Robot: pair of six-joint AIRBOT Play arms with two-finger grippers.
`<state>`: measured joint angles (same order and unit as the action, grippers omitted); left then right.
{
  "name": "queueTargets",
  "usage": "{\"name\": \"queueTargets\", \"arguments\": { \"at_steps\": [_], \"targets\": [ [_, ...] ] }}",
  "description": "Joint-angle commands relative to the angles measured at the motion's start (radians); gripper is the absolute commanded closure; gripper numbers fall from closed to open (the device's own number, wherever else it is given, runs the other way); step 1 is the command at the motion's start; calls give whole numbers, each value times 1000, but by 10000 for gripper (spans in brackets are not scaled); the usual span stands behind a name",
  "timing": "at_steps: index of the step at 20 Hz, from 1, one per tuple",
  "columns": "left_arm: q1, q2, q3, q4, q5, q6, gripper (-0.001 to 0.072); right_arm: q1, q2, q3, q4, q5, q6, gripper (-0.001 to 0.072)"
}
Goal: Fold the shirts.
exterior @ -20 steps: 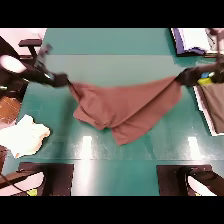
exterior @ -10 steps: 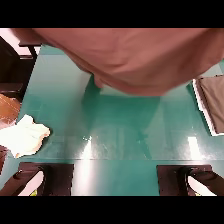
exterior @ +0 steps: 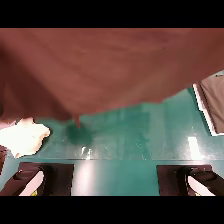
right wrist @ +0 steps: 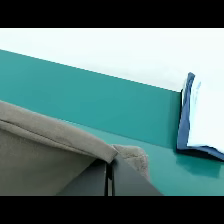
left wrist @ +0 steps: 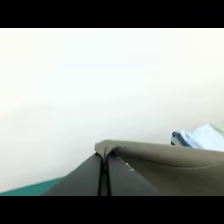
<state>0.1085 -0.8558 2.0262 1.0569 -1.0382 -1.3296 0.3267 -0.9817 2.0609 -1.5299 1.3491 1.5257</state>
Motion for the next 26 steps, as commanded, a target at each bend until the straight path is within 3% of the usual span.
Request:
{"name": "queueTargets", "arguments": {
  "at_steps": [1, 5, 7, 9, 13, 14, 15, 16, 17, 20, 26],
  "targets": [
    [1, -84, -48, 48, -45, -19, 676, 0, -53, 25, -21, -5, 11, 696],
    [1, -294, -122, 30, -171, -33, 676, -23, -232, 5, -3, 101, 15, 696],
    [1, -402, -154, 27, -229, -33, 675, -91, -315, -103, 100, 126, 19, 694],
    [1, -502, -191, 27, -250, -32, 675, -179, -410, -192, 230, 103, 18, 694],
    [1, -673, -264, 27, -237, -32, 673, -275, -575, -255, 256, 53, 17, 694],
    [1, -705, -272, 28, -237, -36, 600, -282, -602, -255, 256, 42, 17, 691],
    [1, -726, -274, 31, -240, -43, 283, -292, -626, -250, 257, 40, 17, 606],
    [1, -734, -274, 44, -245, -68, 140, -293, -644, -237, 257, 47, 17, 375],
    [1, -731, -272, 59, -259, -69, 165, -298, -656, -222, 256, 66, 16, 322],
    [1, -689, -274, 188, -330, -77, 164, -315, -627, -244, 316, 150, -62, 332],
    [11, -599, -571, 202, -330, -84, 164, -386, -381, -668, 475, 138, -143, 344]
  ]
}}
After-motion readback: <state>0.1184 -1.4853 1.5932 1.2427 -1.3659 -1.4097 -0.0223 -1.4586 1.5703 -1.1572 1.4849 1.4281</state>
